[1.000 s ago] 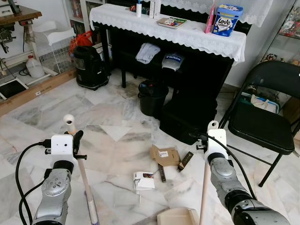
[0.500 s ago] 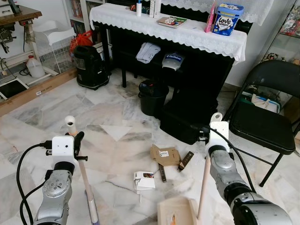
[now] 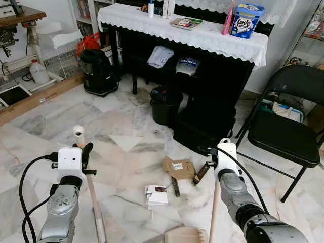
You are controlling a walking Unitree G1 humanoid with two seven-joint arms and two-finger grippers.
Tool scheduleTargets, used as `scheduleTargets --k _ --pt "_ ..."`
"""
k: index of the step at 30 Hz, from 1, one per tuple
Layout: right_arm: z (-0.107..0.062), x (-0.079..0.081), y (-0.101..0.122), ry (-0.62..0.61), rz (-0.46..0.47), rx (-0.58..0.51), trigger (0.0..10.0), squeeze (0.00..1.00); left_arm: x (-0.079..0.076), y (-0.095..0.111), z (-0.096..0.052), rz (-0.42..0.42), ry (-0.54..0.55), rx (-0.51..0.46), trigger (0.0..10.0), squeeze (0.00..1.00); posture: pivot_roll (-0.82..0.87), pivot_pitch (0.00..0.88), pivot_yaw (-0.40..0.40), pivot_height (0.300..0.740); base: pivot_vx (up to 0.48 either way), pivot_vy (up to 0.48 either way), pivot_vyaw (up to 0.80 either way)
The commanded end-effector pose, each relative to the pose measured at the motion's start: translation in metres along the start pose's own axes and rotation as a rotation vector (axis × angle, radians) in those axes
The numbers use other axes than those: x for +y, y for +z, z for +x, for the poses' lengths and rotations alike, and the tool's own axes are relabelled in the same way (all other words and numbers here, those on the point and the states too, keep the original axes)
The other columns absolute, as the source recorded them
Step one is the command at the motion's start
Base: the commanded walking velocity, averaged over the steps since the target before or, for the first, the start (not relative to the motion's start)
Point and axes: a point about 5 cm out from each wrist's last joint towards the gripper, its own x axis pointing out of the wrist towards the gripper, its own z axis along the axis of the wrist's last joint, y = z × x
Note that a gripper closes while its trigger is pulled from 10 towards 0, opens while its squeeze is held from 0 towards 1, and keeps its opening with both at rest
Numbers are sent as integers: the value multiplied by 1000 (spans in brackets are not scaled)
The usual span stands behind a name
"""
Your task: Sweep floor
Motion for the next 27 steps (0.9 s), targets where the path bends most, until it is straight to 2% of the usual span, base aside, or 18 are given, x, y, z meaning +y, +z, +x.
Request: scheduleTargets --k 1,4,7,13,16,18,23,27 --pt "1 -2 0 0 -8 23 10000 0 -1 8 1 24 -16 -33 10000 0 92 0 -68 740 0 0 0" --pt "3 -3 8 -1 13 -13 10000 0 -1 9 1 27 -17 -38 10000 0 92 0 -68 740 0 0 0" --pt "5 -6 36 -16 35 -182 10000 0 -1 11 2 34 -18 -49 10000 0 95 0 -67 740 0 0 0" --pt "5 -5 44 7 45 -214 10000 0 -2 10 2 44 -33 -46 10000 0 92 0 -68 740 0 0 0" --pt "5 -2 37 22 38 -173 10000 0 -5 10 2 43 -43 -45 10000 0 96 0 -69 740 0 0 0" --pt "4 1 18 27 54 -64 10000 0 -7 10 0 44 -50 -46 10000 0 97 0 -69 740 0 0 0" --pt "1 2 6 25 103 -16 10000 0 -7 9 -1 48 -60 -41 10000 0 97 0 -68 740 0 0 0" --pt "0 4 -2 41 60 31 10000 0 -7 9 -2 48 -62 -40 10000 0 98 0 -69 740 0 0 0"
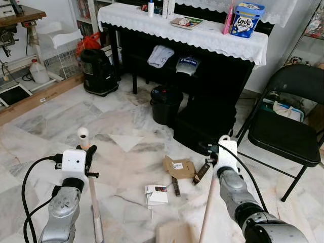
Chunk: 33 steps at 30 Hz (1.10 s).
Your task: Sweep floor
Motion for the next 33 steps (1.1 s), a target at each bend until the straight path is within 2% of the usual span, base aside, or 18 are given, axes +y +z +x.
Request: scheduleTargets --k 1,12,16,22,25,33 --pt "0 1 -1 14 -17 16 10000 0 -2 11 3 11 -24 -47 10000 0 100 0 -68 740 0 0 0" --pt "-2 1 -11 22 -21 71 10000 0 -5 10 2 17 -62 -30 10000 0 102 0 -67 740 0 0 0" --pt "-2 2 -16 70 -25 131 10000 0 -5 11 3 21 -60 -30 10000 0 96 0 -69 740 0 0 0" --pt "-2 3 -13 123 -49 127 10000 0 -5 12 3 21 -64 -30 10000 0 93 0 -71 740 0 0 0" --pt "-3 2 -18 176 -71 186 10000 0 -7 12 2 23 -74 -27 10000 0 87 0 -72 740 0 0 0" --pt "-3 -1 -17 235 -35 231 10000 0 -9 13 4 33 -88 -30 10000 0 83 0 -73 740 0 0 0"
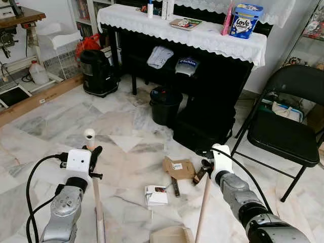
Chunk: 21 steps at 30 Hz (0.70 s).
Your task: Sweep floor
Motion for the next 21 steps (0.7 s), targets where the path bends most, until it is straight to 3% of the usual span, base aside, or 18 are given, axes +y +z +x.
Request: scheduleTargets --k 1,11,13,16,19,21 --pt "-2 1 -15 33 35 88 10000 0 0 10 3 27 -14 -43 10000 0 84 0 -73 740 0 0 0" --pt "-2 -3 -2 41 36 73 10000 0 -1 11 4 29 -17 -46 10000 0 83 0 -77 740 0 0 0" --pt "-3 -13 26 -56 89 -129 10000 0 -1 12 5 30 -7 -52 10000 0 84 0 -81 740 0 0 0" --pt "-4 -14 29 -67 92 -152 10000 0 -1 12 5 30 -4 -54 10000 0 84 0 -81 740 0 0 0" --pt "-7 -20 45 -146 -43 -258 10000 0 1 13 5 23 14 -63 10000 0 84 0 -80 740 0 0 0" --pt "-9 -20 53 -163 -64 -311 10000 0 2 13 5 20 19 -64 10000 0 85 0 -80 740 0 0 0"
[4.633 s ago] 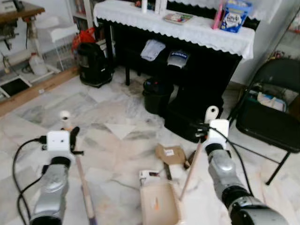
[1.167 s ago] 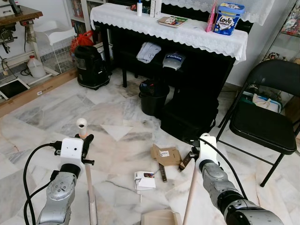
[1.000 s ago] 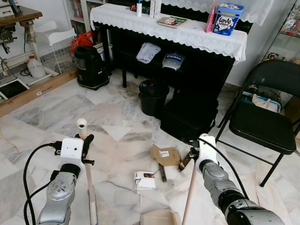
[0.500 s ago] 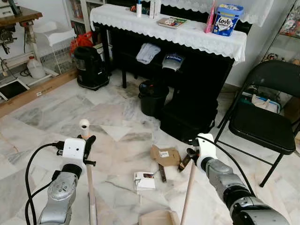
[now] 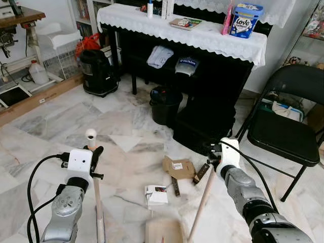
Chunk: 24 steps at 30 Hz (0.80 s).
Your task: Sweep floor
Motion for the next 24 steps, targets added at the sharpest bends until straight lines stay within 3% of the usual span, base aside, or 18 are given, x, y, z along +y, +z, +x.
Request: scheduleTargets --k 1,9,14,21,24 --pt "1 -6 26 -32 -51 -140 10000 0 3 13 4 16 11 -65 10000 0 86 0 -80 740 0 0 0" --pt "0 -5 26 -29 -86 -153 10000 0 5 11 3 23 30 -63 10000 0 82 0 -83 740 0 0 0" --pt "-2 -2 11 -33 -85 -125 10000 0 5 10 4 24 41 -61 10000 0 81 0 -83 740 0 0 0" --pt "-2 -1 7 -37 -85 -121 10000 0 5 10 4 23 42 -62 10000 0 82 0 -82 740 0 0 0" --pt "-4 1 -8 -61 -90 -73 10000 0 6 9 4 25 40 -62 10000 0 84 0 -78 740 0 0 0"
